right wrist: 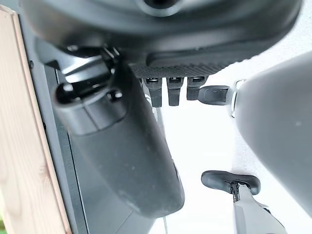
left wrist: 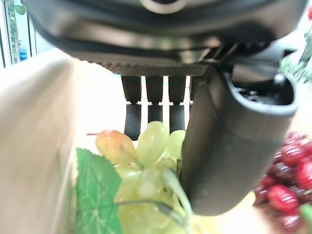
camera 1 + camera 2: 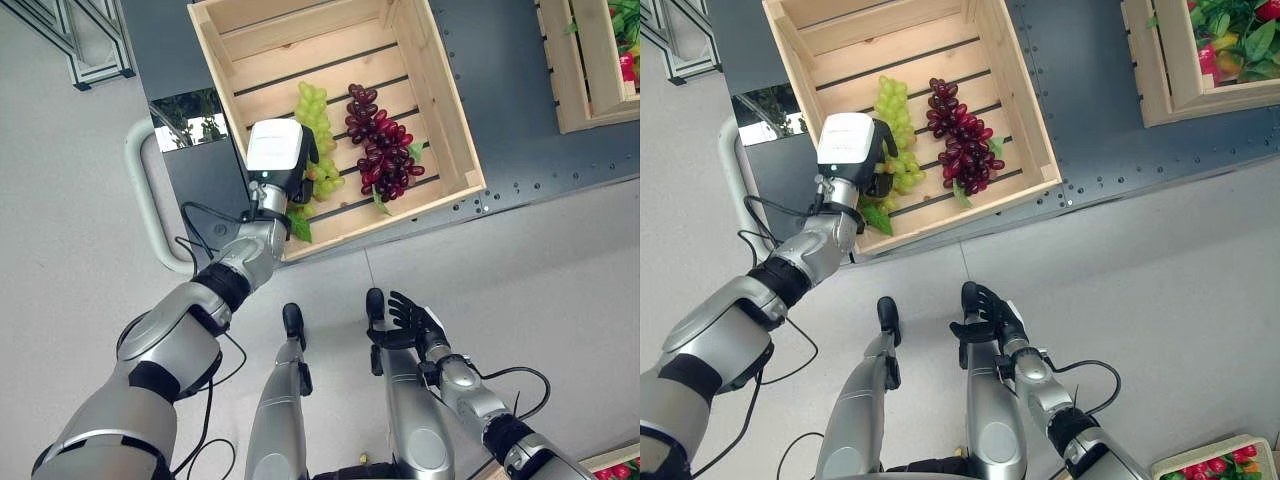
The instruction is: Pick up the fruits from the basket on one side to the basket on the other side
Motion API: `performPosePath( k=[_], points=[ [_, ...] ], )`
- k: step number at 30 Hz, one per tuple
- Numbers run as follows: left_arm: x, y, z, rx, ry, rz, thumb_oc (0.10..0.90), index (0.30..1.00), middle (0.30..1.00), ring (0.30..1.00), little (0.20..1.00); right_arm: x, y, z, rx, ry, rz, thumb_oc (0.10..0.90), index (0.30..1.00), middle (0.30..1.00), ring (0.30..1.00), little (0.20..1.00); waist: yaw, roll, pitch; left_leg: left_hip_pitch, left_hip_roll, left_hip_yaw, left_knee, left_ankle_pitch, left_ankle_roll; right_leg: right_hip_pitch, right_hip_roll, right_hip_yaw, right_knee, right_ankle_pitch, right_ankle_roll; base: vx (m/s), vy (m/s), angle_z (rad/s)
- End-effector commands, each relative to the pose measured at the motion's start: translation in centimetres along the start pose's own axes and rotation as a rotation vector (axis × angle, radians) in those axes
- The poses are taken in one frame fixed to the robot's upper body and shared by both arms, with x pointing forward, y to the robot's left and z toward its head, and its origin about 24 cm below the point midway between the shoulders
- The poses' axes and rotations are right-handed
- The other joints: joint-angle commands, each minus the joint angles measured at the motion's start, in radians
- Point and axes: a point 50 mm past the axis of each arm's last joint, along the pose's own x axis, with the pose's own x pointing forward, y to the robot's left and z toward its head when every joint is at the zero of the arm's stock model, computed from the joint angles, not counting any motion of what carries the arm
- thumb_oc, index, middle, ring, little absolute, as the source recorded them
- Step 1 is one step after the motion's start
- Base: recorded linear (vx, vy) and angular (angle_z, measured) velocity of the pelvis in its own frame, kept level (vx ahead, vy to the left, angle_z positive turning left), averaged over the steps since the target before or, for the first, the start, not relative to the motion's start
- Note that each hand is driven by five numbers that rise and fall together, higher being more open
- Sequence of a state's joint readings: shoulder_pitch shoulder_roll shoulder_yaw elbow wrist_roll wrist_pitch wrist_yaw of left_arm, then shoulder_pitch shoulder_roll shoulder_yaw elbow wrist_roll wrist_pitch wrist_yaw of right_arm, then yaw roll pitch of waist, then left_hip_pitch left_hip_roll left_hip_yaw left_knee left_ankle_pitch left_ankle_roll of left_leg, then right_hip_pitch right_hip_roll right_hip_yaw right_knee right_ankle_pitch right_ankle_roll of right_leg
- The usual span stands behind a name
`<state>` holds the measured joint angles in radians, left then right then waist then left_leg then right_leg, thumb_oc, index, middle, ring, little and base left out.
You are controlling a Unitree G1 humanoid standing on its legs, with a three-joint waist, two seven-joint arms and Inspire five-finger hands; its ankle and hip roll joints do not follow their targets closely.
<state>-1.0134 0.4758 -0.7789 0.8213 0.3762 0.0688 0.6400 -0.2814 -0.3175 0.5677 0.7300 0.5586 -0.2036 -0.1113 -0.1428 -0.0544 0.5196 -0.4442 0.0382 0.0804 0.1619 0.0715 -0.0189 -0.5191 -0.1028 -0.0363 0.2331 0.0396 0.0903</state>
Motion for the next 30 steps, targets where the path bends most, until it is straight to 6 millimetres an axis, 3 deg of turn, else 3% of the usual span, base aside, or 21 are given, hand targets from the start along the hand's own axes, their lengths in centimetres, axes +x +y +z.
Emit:
performPosePath(
  k=[1, 18, 25, 30],
  points=[
    [0.1, 1.5, 1.9, -0.185, -0.082, 0.194, 0.4, 0.3, 0.3, 0.3, 0.3, -0.9, 0.4, 0.4, 0.079, -0.088, -0.028, 0.8, 0.9, 0.9, 0.9, 0.9, 0.02, -0.006, 0.0, -0.031, 0.002, -0.031, 0.035, -0.007, -0.001, 0.059, 0.034, -0.003, -0.034, 0.022, -0.037, 0.0, -0.017, 0.04],
    [-3.7, 5.3, 5.6, -0.784, -0.318, 0.407, 0.4, 0.3, 0.3, 0.3, 0.3, -1.7, 0.4, 0.8, 0.151, -0.146, -0.112, 0.8, 0.9, 0.9, 0.9, 0.9, 0.07, 0.008, 0.0, 0.04, -0.012, -0.053, -0.025, -0.01, 0.005, 0.124, 0.031, -0.019, -0.074, 0.024, -0.034, 0.0, -0.002, 0.0],
    [-5.4, 6.1, 6.5, -1.047, -0.357, 0.4, 0.4, 0.3, 0.3, 0.3, 0.3, -1.9, 0.5, 2.8, 0.17, -0.257, -0.141, 0.8, 0.9, 0.9, 0.9, 0.9, 0.088, 0.002, 0.0, 0.101, -0.013, -0.063, -0.063, -0.009, 0.008, 0.184, 0.031, -0.026, -0.103, 0.029, -0.032, -0.01, -0.031, 0.07],
    [-7.2, 6.8, 5.9, -1.304, -0.371, 0.371, 0.4, 0.3, 0.3, 0.3, 0.3, -3.0, -0.1, 5.6, 0.123, -0.433, -0.164, 0.8, 0.9, 0.9, 0.9, 0.9, 0.095, -0.014, -0.017, 0.176, -0.008, -0.068, -0.103, -0.015, 0.009, 0.256, 0.033, -0.029, -0.141, 0.03, -0.026, 0.01, -0.027, 0.02]
  ],
)
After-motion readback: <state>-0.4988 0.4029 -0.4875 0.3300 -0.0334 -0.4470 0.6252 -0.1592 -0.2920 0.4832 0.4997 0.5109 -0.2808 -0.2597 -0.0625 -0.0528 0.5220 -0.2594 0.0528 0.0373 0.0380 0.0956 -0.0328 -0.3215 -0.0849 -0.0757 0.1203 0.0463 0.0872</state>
